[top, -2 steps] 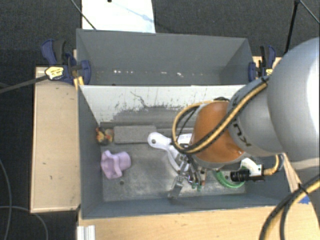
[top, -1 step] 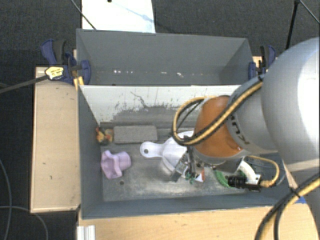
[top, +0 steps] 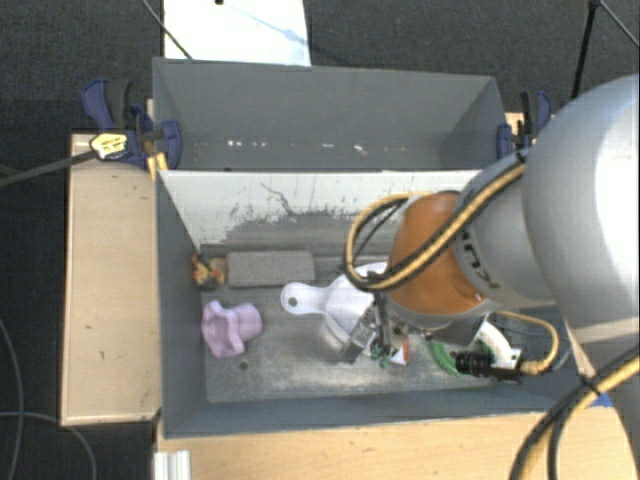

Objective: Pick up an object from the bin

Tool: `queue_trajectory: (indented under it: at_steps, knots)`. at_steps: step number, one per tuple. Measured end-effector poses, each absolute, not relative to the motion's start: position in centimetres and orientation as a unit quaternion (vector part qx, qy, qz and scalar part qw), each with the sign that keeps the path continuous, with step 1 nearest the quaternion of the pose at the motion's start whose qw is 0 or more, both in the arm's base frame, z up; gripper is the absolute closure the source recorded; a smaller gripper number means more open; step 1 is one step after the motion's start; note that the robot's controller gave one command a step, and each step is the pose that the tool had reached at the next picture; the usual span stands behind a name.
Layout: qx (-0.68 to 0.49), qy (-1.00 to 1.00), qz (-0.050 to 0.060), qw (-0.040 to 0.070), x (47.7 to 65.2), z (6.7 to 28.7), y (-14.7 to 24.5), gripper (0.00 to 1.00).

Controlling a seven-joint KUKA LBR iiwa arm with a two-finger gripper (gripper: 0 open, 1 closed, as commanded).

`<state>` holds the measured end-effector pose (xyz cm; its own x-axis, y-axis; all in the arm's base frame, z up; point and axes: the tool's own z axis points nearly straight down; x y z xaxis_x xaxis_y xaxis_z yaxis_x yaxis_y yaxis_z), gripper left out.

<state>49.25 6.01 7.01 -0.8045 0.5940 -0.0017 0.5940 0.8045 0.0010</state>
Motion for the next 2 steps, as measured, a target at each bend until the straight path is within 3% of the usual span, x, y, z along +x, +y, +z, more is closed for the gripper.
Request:
queue_trajectory:
  at_steps: [2]
  knots:
    - [0.311, 0.950, -0.001, -0.001, 49.1, 8.6, 6.0, 1.00]
